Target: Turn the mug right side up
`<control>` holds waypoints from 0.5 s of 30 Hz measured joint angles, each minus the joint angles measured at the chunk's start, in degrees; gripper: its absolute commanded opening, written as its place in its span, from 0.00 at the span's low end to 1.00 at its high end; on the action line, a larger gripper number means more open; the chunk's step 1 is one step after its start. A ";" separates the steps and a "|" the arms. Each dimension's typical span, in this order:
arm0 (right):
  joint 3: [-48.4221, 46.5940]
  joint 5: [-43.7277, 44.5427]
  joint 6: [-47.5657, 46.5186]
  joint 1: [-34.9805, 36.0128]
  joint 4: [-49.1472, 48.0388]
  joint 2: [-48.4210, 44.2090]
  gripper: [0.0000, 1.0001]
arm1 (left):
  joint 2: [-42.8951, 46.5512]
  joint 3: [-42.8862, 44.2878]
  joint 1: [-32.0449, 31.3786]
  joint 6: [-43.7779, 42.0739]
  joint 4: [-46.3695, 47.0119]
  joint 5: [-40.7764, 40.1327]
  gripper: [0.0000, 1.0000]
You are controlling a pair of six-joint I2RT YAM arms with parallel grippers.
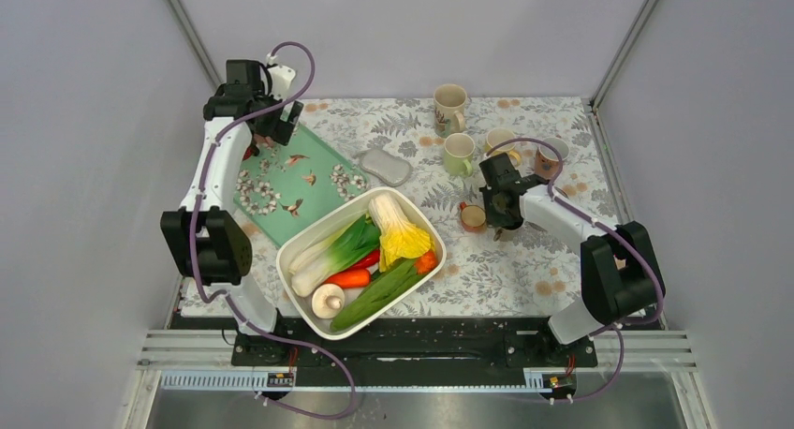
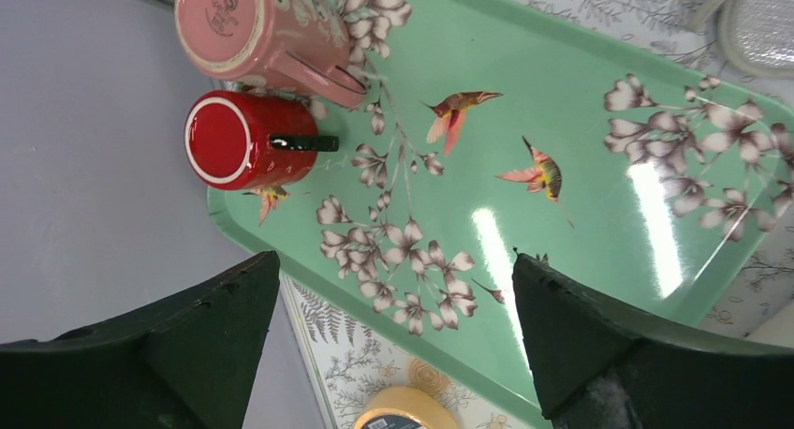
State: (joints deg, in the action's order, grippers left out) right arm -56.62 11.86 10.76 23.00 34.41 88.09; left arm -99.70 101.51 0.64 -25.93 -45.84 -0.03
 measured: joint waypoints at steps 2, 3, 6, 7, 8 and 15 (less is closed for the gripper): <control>0.00 -0.61 -0.09 -0.79 -1.07 0.09 0.28 | -0.46 -0.02 0.76 -0.20 -0.07 -0.39 0.99; 0.02 -0.85 -0.11 -1.07 -1.38 0.11 0.39 | -0.66 -0.02 1.20 -0.28 -0.09 -0.63 0.99; 0.07 -0.98 -0.35 -1.22 -1.57 0.15 0.65 | -1.42 0.09 2.23 -0.66 -0.28 -1.66 0.99; 0.07 -0.96 -0.55 -1.22 -1.51 0.15 0.71 | -2.10 0.50 2.69 -0.83 -0.72 -2.19 0.99; 0.07 -0.81 -0.63 -1.22 -1.33 0.15 0.75 | -2.67 0.81 2.93 -0.87 -0.85 -2.47 0.99; -1.09 -0.72 -1.55 -1.22 3.72 -3.04 0.82 | -10.51 6.32 6.73 1.31 -1.38 -2.08 0.90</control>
State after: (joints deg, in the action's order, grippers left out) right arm -57.71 11.14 9.21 21.78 38.13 85.06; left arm -110.21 107.83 7.38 -24.62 -47.22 -2.11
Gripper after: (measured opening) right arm 0.816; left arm 0.955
